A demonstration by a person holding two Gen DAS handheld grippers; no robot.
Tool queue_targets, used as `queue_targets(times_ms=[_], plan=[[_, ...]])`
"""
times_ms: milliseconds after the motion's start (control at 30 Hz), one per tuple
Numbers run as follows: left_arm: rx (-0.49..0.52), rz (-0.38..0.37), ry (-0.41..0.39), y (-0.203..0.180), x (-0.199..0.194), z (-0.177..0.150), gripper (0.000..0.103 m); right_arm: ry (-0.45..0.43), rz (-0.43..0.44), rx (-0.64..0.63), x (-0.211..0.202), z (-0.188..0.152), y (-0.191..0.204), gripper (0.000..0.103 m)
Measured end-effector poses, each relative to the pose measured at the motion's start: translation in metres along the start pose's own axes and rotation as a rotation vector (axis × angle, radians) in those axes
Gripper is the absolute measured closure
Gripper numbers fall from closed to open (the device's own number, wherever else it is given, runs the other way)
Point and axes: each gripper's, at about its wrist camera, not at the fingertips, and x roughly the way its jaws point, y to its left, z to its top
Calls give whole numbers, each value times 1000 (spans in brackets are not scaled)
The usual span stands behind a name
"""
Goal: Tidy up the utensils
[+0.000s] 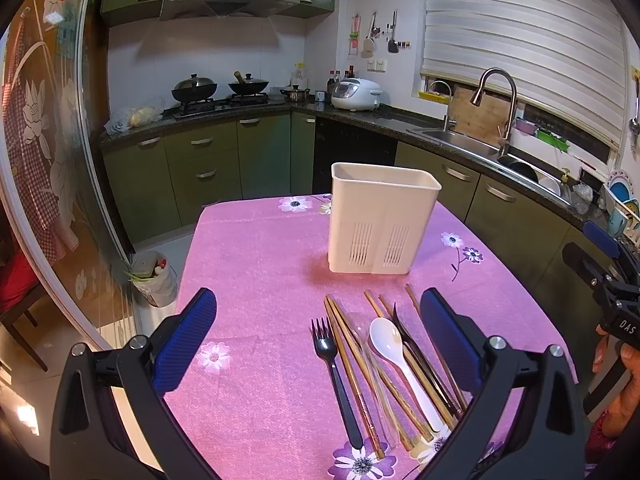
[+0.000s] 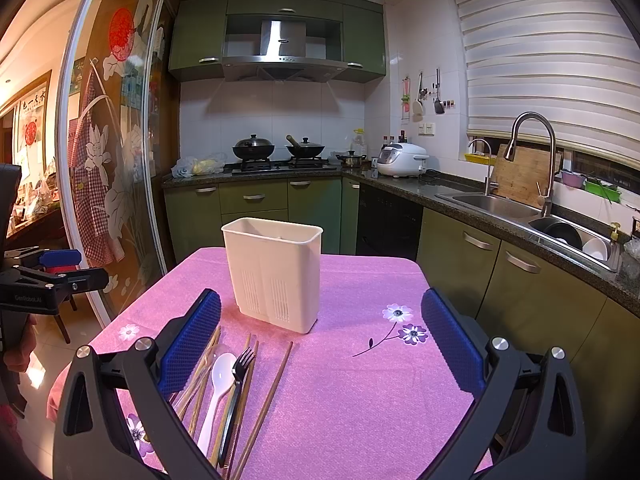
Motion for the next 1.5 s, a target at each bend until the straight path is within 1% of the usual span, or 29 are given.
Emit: queue_targets(times_ms=[1100,1333,1500], plan=[[6,2,-1,-1,-2,-1,6,9,-2,-3,6,-3,3,4],[8,3,4,-1,-1,-3,6,10,-3,-2,7,-5,4,4],[8,5,22,-1,5,-6,6,30,7,5,12,-10,5,4]])
